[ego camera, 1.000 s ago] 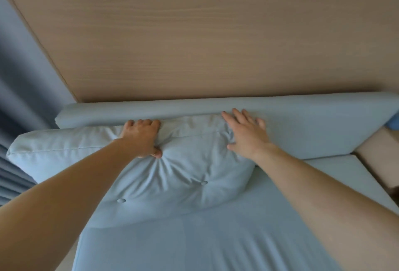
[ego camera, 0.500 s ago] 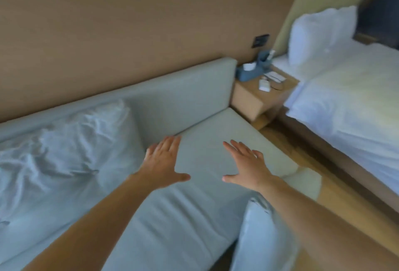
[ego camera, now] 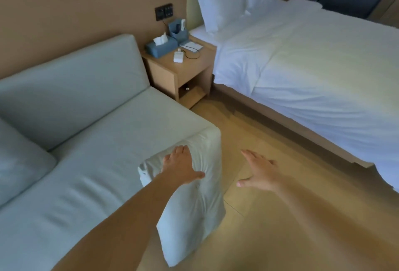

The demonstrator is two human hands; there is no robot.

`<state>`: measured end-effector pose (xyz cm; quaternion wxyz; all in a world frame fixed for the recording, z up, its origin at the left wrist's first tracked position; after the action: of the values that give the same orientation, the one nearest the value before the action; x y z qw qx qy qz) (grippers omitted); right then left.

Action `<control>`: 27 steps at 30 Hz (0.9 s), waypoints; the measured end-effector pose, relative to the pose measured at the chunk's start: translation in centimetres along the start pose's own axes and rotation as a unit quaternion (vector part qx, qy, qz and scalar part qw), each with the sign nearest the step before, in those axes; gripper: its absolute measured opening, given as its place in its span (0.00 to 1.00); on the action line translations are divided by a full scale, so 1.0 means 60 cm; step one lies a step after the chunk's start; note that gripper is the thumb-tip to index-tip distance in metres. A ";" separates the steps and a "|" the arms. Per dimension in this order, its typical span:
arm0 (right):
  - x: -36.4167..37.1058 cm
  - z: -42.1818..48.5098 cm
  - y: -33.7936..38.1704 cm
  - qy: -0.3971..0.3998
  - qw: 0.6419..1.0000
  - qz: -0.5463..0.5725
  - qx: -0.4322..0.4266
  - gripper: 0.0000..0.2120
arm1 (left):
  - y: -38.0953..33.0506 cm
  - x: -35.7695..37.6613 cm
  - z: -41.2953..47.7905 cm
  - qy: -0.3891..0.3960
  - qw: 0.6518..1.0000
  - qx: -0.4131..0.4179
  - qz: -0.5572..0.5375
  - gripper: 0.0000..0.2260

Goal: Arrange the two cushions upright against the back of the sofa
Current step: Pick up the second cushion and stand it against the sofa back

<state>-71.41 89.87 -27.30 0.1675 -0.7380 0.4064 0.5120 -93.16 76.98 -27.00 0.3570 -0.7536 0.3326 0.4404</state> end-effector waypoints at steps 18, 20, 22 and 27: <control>0.431 0.095 -0.124 0.080 0.974 0.211 0.034 0.65 | 0.116 0.225 0.306 0.040 0.975 -0.119 0.181 0.62; 0.451 0.108 -0.131 0.096 0.953 0.280 0.065 0.69 | 0.097 0.209 0.280 -0.033 0.978 -0.070 0.194 0.42; 0.458 0.128 -0.138 0.091 0.919 0.370 0.102 0.70 | 0.100 0.204 0.231 -0.084 0.980 -0.033 0.177 0.33; 0.435 0.199 -0.121 0.081 0.888 0.444 0.090 0.68 | 0.191 0.242 0.061 -0.127 0.987 -0.001 0.099 0.40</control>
<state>-69.44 91.08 -56.82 -0.0451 -0.5014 0.7482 0.4322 -98.41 71.32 -44.19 0.3502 -0.6554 0.3568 0.5661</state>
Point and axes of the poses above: each hand's wrist, its own z-axis towards the middle knuckle, its own x-axis out of the palm, y = z × x, the point moved 9 cm from there along z, towards the middle knuckle, and after that the axes turned 1 degree about -y, right-handed, at the moved point
